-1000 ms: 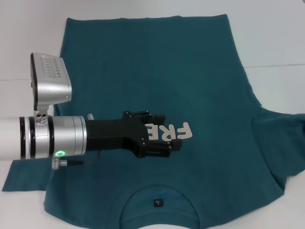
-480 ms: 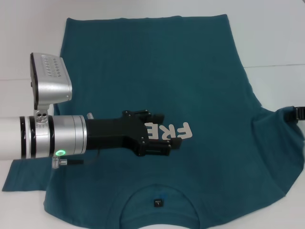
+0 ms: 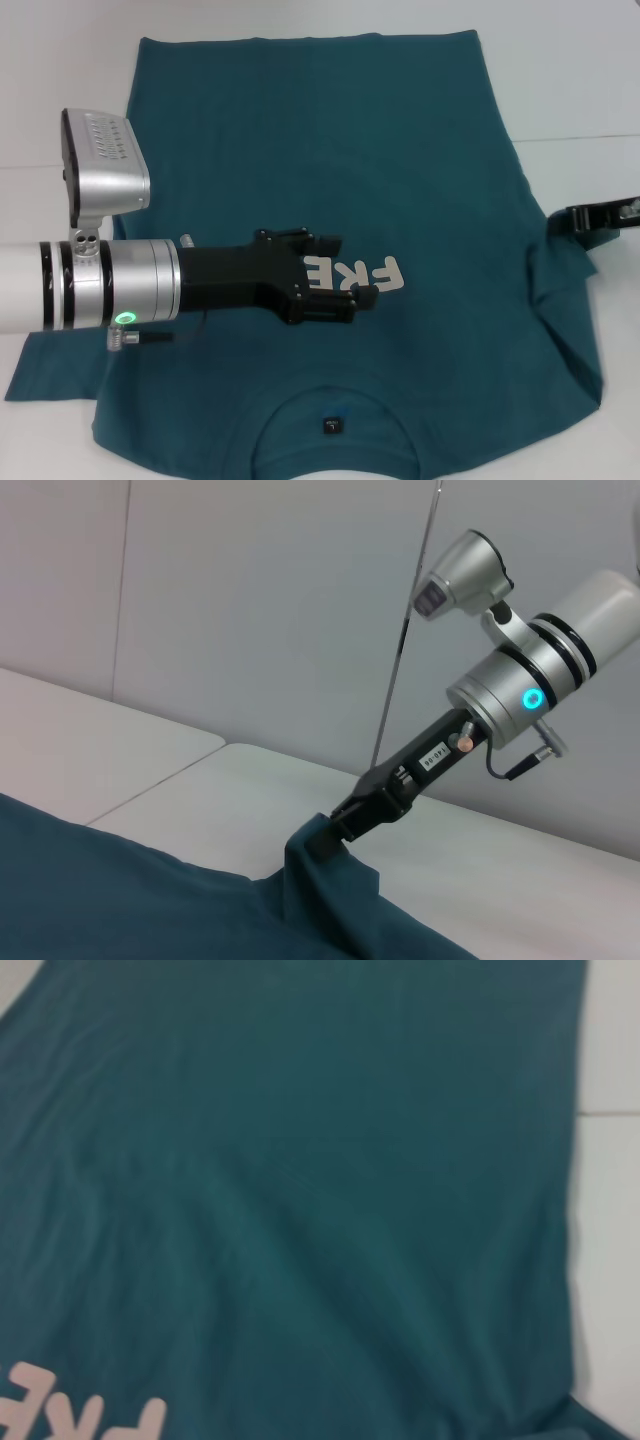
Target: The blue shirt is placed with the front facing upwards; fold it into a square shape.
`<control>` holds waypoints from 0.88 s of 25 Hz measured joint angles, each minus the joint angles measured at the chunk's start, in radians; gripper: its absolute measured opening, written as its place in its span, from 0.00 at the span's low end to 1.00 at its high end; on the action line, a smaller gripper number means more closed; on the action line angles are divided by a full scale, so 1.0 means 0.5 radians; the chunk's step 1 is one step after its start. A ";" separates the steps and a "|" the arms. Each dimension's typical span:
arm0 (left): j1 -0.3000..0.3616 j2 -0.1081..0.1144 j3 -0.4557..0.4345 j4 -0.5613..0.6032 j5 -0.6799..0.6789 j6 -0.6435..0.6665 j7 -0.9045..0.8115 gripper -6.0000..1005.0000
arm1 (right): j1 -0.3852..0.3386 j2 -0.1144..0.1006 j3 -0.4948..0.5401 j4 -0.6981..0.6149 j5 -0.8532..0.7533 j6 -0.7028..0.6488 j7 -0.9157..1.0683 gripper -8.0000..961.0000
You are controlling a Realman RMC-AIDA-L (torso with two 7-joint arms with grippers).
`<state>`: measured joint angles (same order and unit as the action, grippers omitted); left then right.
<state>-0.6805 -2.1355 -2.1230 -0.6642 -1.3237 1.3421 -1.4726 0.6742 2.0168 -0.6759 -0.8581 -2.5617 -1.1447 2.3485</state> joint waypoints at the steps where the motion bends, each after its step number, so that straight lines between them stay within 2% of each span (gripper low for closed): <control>1: 0.000 0.001 0.000 0.000 0.000 0.000 0.000 0.87 | 0.014 0.003 -0.008 0.000 0.000 0.002 0.000 0.04; 9: 0.001 0.001 0.000 0.000 0.000 -0.003 0.000 0.87 | 0.079 0.010 -0.059 0.001 0.000 0.016 0.000 0.04; 19: 0.002 0.001 0.000 0.000 0.000 -0.003 0.000 0.87 | 0.092 0.010 -0.083 0.016 0.041 0.008 -0.076 0.04; 22: 0.001 0.000 0.000 -0.011 0.000 -0.002 0.000 0.87 | 0.107 0.021 -0.112 0.020 0.045 0.017 -0.078 0.04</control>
<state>-0.6799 -2.1354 -2.1229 -0.6695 -1.3238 1.3409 -1.4727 0.7276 2.0275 -0.7318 -0.8480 -2.5391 -1.1362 2.3096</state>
